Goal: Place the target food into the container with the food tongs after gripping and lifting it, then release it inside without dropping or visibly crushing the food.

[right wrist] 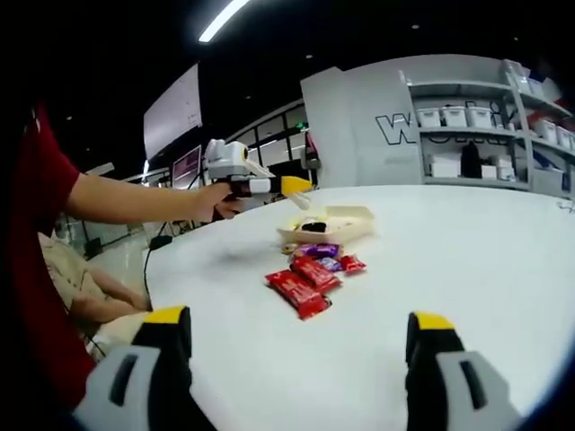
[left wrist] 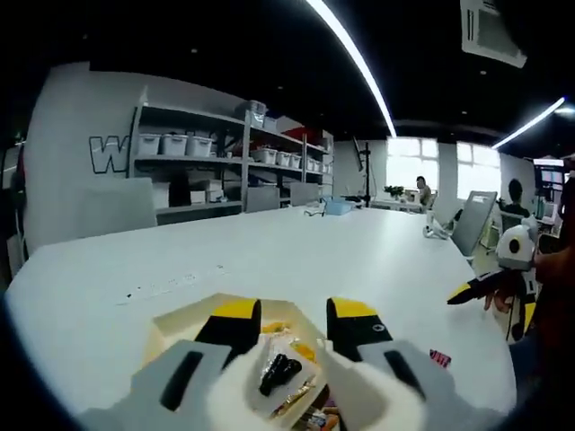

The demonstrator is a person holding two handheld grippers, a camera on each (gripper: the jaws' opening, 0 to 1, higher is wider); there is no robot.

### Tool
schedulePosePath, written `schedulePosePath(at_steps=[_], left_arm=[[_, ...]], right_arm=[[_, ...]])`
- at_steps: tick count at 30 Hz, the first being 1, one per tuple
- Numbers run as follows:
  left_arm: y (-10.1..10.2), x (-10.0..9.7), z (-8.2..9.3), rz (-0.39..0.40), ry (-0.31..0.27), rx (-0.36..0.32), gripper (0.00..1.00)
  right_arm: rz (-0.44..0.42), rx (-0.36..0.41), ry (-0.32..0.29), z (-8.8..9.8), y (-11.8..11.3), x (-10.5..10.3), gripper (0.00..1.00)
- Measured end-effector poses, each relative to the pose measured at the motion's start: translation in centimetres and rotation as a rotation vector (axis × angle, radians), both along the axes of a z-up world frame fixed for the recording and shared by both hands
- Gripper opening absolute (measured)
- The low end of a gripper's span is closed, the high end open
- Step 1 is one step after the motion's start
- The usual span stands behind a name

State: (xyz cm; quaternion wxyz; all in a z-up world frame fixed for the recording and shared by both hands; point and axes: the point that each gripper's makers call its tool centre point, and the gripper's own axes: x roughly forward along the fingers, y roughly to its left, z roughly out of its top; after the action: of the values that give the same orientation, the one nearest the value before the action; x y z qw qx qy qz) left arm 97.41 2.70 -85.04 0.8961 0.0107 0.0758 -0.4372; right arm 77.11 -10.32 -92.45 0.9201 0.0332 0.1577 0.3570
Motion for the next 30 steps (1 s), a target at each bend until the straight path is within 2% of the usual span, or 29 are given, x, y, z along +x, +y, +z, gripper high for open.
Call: schedulePosePath(at_steps=[14,20,24,28,30], left_arm=[[-0.8,-1.9,-0.1,-0.021,0.013,0.007,0.28],[-1.4,-3.0,-0.1,-0.052,-0.015,0.039,0.28],[-1.8,-3.4,0.4,-0.064,-0.021,0.031,0.28],[-2.6,-4.6,0.0,-0.101,0.017,0.018,0.29],[-2.9,-5.0,-0.2,-0.112,0.012,0.021,0.29]], right_arm=[[0.01,0.001,-0.015,0.6,0.6,-0.4,1.0],[0.014,-0.002,-0.019,0.8,0.7,-0.7,1.0],[0.009,-0.003,-0.029,1.2,0.5,-0.9,1.0],[0.006,-0.007,-0.029,1.2,0.5,-1.0,1.0],[0.008,-0.008,-0.029,1.2,0.6,-1.2,1.0]])
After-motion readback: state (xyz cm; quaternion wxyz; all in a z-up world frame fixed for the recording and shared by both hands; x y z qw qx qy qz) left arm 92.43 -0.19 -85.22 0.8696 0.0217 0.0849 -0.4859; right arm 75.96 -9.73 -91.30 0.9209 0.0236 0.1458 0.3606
